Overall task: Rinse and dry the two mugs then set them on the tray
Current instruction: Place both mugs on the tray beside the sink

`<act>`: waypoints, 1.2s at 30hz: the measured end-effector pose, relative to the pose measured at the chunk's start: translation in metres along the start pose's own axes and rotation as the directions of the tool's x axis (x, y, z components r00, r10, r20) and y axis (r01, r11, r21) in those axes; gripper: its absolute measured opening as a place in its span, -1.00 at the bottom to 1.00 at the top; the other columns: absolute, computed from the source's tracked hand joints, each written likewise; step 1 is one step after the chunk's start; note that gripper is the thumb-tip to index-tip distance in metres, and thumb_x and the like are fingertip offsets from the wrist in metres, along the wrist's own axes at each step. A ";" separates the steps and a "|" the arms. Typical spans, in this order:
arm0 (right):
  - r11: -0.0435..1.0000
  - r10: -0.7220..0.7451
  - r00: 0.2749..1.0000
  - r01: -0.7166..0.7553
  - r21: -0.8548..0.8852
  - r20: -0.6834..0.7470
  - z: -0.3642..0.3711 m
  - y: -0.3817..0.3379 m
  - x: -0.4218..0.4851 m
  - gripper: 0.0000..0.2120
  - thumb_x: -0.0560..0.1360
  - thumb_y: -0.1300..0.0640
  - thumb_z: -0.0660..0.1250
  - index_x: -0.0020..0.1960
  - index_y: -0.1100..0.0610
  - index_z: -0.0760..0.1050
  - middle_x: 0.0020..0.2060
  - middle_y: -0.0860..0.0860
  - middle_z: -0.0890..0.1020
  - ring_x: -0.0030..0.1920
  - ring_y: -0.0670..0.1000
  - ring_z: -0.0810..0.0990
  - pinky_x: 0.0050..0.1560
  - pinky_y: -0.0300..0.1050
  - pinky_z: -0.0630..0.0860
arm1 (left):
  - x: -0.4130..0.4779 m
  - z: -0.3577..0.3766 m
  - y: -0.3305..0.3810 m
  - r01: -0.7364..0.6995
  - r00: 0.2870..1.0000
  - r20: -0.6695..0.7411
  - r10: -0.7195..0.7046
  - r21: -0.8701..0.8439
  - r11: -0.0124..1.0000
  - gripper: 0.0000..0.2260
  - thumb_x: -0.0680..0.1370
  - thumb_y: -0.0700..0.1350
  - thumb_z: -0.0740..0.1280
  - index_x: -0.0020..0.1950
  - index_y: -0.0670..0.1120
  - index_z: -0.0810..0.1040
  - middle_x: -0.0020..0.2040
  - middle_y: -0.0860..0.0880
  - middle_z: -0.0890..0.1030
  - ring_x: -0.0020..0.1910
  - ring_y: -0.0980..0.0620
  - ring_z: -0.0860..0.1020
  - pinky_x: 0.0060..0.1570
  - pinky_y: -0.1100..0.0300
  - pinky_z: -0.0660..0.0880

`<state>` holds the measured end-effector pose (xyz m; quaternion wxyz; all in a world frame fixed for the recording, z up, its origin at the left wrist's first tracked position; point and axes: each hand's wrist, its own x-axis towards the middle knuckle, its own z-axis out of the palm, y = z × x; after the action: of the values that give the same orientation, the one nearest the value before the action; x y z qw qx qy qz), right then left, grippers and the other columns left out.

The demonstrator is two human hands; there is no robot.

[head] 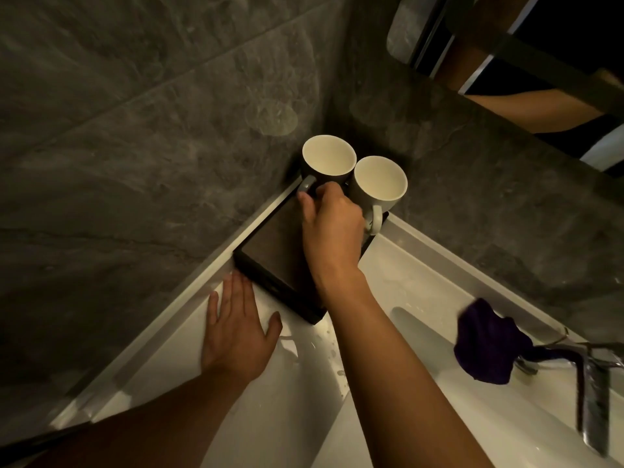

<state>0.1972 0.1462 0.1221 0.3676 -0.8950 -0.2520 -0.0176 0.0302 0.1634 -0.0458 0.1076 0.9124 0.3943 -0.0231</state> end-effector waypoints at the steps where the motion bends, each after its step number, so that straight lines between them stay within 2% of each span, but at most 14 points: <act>1: 1.000 0.006 0.999 -0.007 -0.018 -0.044 -0.005 0.005 -0.003 -0.77 0.61 -0.01 0.38 0.10 0.15 0.57 -0.05 0.07 0.70 -0.08 0.06 0.67 -0.08 -0.02 0.61 | 0.000 0.000 0.000 -0.002 1.000 0.005 0.002 0.000 1.000 -0.17 0.58 0.33 -0.07 0.69 -0.18 -0.05 0.71 -0.18 0.03 0.69 -0.12 0.03 0.64 -0.14 0.05; 4: 0.998 0.035 0.982 -0.045 -0.050 -0.187 -0.024 0.029 -0.014 -0.79 0.59 0.00 0.40 0.13 0.10 0.56 0.01 0.03 0.65 -0.05 -0.04 0.59 -0.08 -0.12 0.57 | 0.001 -0.001 0.000 -0.004 1.000 0.007 0.004 -0.005 1.000 -0.18 0.58 0.33 -0.07 0.69 -0.18 -0.06 0.71 -0.19 0.02 0.70 -0.11 0.00 0.64 -0.14 0.02; 7: 0.994 0.054 0.970 -0.075 -0.081 -0.239 -0.037 0.058 -0.023 -0.75 0.58 0.02 0.41 0.19 0.12 0.53 0.07 0.03 0.58 -0.01 -0.05 0.54 -0.05 -0.16 0.51 | 0.000 -0.002 0.001 -0.002 1.000 -0.001 0.002 -0.005 1.000 -0.19 0.59 0.31 -0.03 0.69 -0.19 -0.01 0.70 -0.20 0.06 0.69 -0.13 0.04 0.64 -0.16 0.05; 10: 0.990 0.083 0.974 -0.105 -0.096 -0.209 -0.041 0.075 -0.028 -0.70 0.60 -0.01 0.39 0.27 0.11 0.52 0.12 0.03 0.59 0.00 -0.07 0.53 0.01 -0.05 0.62 | -0.001 -0.003 0.002 -0.001 1.000 0.006 0.001 0.006 1.000 -0.19 0.59 0.31 -0.06 0.69 -0.20 -0.02 0.71 -0.19 0.04 0.70 -0.12 0.02 0.64 -0.14 0.03; 14: 0.994 0.067 0.989 -0.078 -0.077 -0.134 -0.041 0.084 -0.029 -0.69 0.63 0.08 0.35 0.35 0.10 0.49 0.08 0.06 0.68 0.02 0.04 0.65 0.04 0.07 0.66 | -0.001 -0.004 0.003 0.002 1.000 0.012 -0.002 0.019 1.000 -0.18 0.58 0.32 -0.10 0.69 -0.19 -0.02 0.71 -0.20 0.05 0.69 -0.13 0.03 0.64 -0.15 0.03; 20: 0.997 0.017 0.996 -0.023 -0.075 -0.089 -0.041 0.086 -0.027 -0.77 0.64 0.19 0.30 0.29 0.12 0.54 0.03 0.08 0.70 -0.03 0.06 0.64 0.01 0.01 0.61 | -0.001 -0.006 0.004 0.000 1.000 0.030 -0.001 0.028 1.000 -0.18 0.58 0.33 -0.13 0.69 -0.19 -0.04 0.71 -0.19 0.02 0.70 -0.13 0.01 0.65 -0.14 0.01; 25: 0.993 -0.007 0.993 -0.007 -0.116 -0.118 -0.038 0.086 -0.027 -0.81 0.67 0.14 0.26 0.23 0.16 0.56 -0.02 0.12 0.70 -0.08 0.12 0.65 -0.08 0.05 0.61 | -0.002 -0.007 0.004 0.003 1.000 0.029 -0.004 0.030 1.000 -0.18 0.58 0.32 -0.10 0.69 -0.19 -0.01 0.71 -0.20 0.05 0.70 -0.12 0.01 0.64 -0.14 0.02; 28: 0.992 0.006 0.992 -0.022 -0.126 -0.127 -0.038 0.086 -0.026 -0.80 0.67 0.13 0.26 0.24 0.15 0.57 0.02 0.11 0.70 -0.04 0.10 0.65 -0.04 -0.01 0.58 | -0.002 -0.008 0.004 0.000 1.000 0.028 -0.001 0.035 0.999 -0.18 0.59 0.32 -0.12 0.69 -0.19 -0.01 0.71 -0.19 0.04 0.70 -0.12 0.01 0.65 -0.14 0.02; 36: 0.992 -0.003 0.994 -0.011 -0.126 -0.107 -0.032 0.078 -0.022 -0.81 0.67 0.12 0.28 0.18 0.17 0.60 0.01 0.12 0.72 -0.06 0.11 0.67 -0.04 0.01 0.61 | -0.001 -0.006 0.003 0.000 1.000 0.019 -0.001 0.022 1.000 -0.18 0.58 0.33 -0.11 0.69 -0.19 0.01 0.70 -0.20 0.07 0.69 -0.13 0.05 0.64 -0.15 0.06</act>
<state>0.2190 0.0685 0.0901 0.3230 -0.9148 -0.2287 -0.0807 0.0315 0.1616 -0.0395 0.1012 0.9131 0.3932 -0.0359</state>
